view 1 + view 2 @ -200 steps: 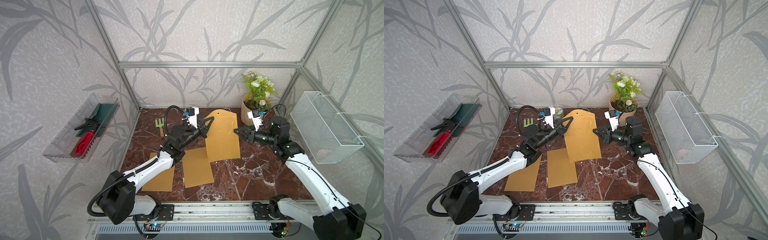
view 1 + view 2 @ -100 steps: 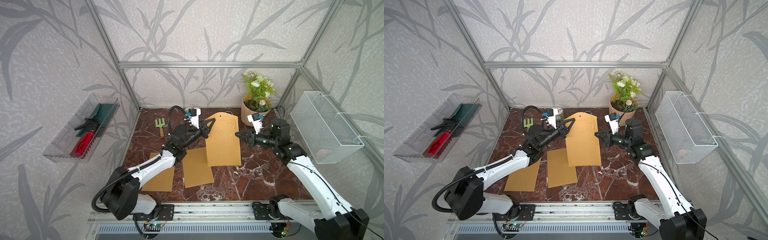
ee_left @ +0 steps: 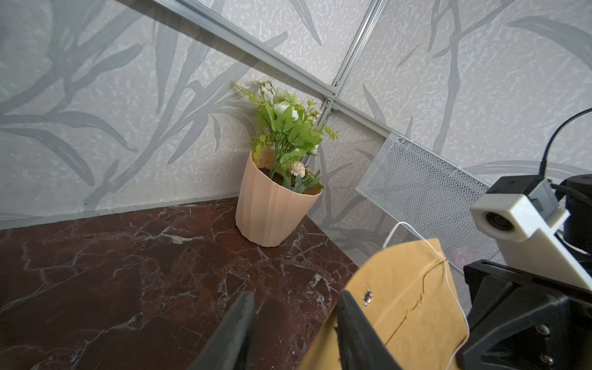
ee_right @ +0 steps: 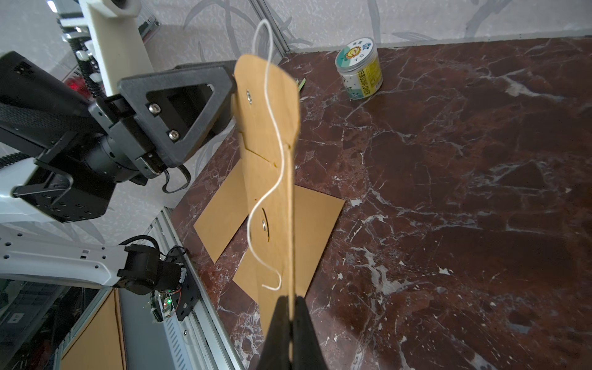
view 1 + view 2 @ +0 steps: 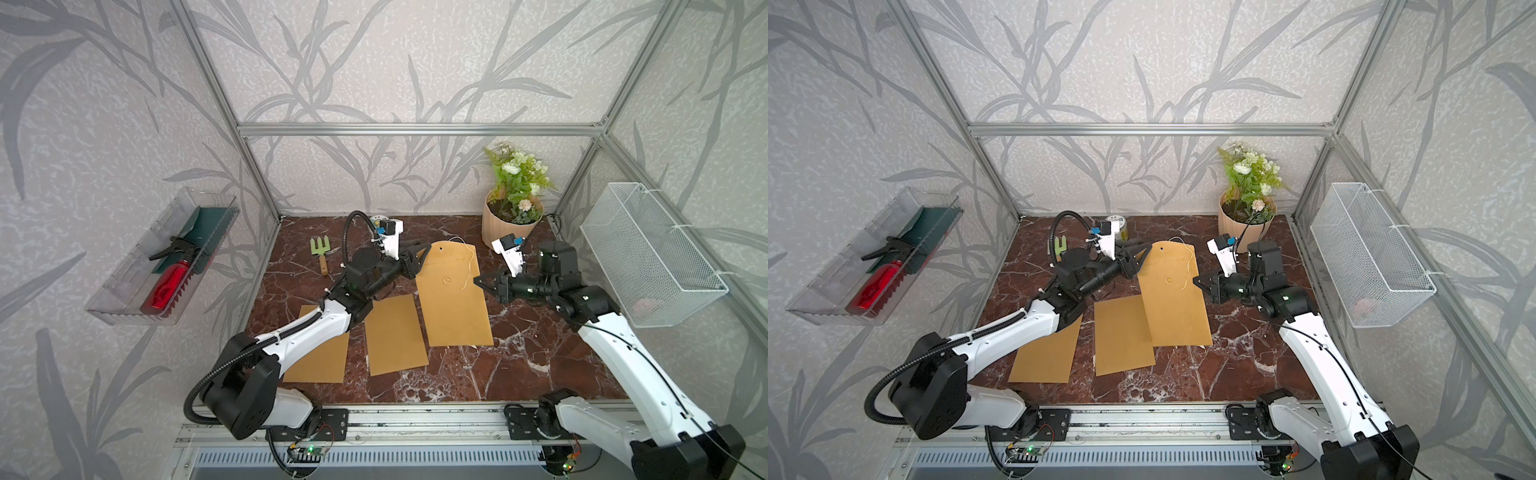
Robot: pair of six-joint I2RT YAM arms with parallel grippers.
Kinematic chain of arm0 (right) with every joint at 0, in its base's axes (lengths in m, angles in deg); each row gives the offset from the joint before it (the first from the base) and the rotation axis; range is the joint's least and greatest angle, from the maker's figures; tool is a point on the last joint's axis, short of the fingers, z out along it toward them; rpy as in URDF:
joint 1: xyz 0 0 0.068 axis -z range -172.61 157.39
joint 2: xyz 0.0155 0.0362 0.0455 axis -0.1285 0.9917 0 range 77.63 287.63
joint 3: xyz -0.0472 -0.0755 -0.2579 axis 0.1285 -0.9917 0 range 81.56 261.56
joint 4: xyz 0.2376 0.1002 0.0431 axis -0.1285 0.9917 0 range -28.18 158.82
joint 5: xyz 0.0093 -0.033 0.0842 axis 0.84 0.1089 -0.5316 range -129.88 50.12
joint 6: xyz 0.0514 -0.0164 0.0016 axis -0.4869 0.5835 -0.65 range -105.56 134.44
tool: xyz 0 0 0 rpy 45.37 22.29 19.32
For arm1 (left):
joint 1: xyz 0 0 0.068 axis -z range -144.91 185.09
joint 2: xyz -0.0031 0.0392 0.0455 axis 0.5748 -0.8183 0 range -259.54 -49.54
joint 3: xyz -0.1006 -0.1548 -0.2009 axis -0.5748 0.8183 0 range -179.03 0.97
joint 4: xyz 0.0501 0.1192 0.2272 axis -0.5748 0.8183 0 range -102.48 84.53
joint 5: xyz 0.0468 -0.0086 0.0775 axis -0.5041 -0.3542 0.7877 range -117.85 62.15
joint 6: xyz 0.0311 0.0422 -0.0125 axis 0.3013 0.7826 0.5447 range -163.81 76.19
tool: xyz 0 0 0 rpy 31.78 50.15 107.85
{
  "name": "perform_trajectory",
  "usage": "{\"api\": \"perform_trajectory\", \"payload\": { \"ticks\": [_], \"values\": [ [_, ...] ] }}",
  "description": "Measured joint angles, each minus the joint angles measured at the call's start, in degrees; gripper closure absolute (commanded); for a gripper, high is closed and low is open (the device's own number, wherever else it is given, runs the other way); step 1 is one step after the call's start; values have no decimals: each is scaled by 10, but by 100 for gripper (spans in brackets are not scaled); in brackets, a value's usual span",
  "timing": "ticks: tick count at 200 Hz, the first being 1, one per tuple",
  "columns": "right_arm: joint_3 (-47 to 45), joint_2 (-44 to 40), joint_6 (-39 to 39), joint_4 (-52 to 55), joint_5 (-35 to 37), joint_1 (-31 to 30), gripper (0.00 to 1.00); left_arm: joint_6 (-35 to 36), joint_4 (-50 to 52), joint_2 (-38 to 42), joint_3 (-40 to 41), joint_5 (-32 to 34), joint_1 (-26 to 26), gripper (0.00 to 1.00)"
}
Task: Open the file bag
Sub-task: Open the file bag, then place the file bag at the center of the board.
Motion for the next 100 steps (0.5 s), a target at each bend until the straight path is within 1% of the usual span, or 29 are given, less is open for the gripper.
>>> {"api": "perform_trajectory", "payload": {
  "ticks": [53, 100],
  "values": [
    [14, 8, 19, 54, 33, 23, 100, 42, 43, 22, 0, 24, -4, 54],
    [32, 52, 36, 84, 68, 45, 100, 66, 70, 49, 3, 38, -16, 54]
  ]
}}
